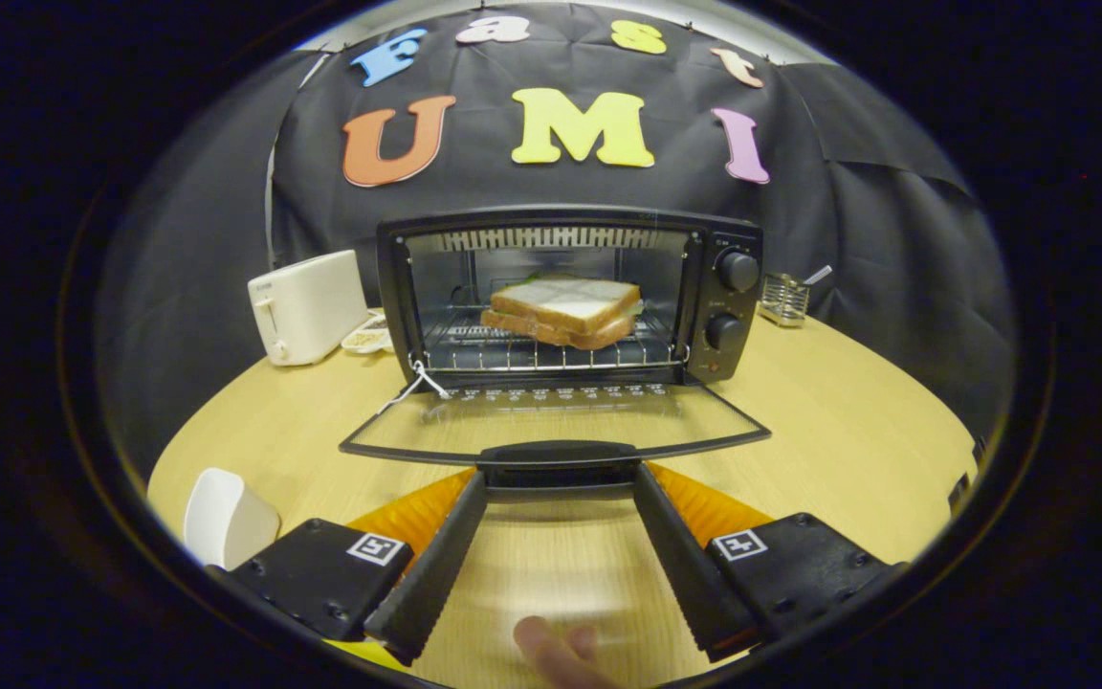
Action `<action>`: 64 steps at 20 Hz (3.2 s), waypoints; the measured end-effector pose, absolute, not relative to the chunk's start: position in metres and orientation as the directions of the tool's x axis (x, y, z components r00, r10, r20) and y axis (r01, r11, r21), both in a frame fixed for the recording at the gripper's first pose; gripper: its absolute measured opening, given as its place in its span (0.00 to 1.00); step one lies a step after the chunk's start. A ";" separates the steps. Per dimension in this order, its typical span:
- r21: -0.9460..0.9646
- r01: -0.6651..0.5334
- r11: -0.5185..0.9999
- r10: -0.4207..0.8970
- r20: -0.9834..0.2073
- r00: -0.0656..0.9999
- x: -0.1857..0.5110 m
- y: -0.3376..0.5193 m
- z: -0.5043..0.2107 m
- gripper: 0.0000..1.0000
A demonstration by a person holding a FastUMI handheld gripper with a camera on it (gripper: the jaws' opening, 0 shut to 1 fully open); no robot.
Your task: Open the toaster oven, put the food inside, and close the toaster oven door.
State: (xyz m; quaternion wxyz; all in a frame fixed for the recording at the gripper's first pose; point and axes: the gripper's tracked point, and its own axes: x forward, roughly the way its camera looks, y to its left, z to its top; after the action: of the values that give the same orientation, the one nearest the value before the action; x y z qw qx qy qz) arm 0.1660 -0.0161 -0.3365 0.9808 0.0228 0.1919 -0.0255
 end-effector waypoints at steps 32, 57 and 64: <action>-0.026 0.072 0.997 -0.076 -0.164 0.984 0.185 -0.030 -0.212 1.00; 0.122 0.067 0.990 -0.079 0.096 0.992 -0.054 -0.028 0.018 1.00; 0.048 0.146 0.988 -0.150 0.103 0.983 -0.070 -0.049 -0.016 1.00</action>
State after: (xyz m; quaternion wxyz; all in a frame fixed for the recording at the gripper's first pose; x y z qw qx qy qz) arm -0.0698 -0.0486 -0.0162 0.9956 0.0201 -0.0533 -0.0745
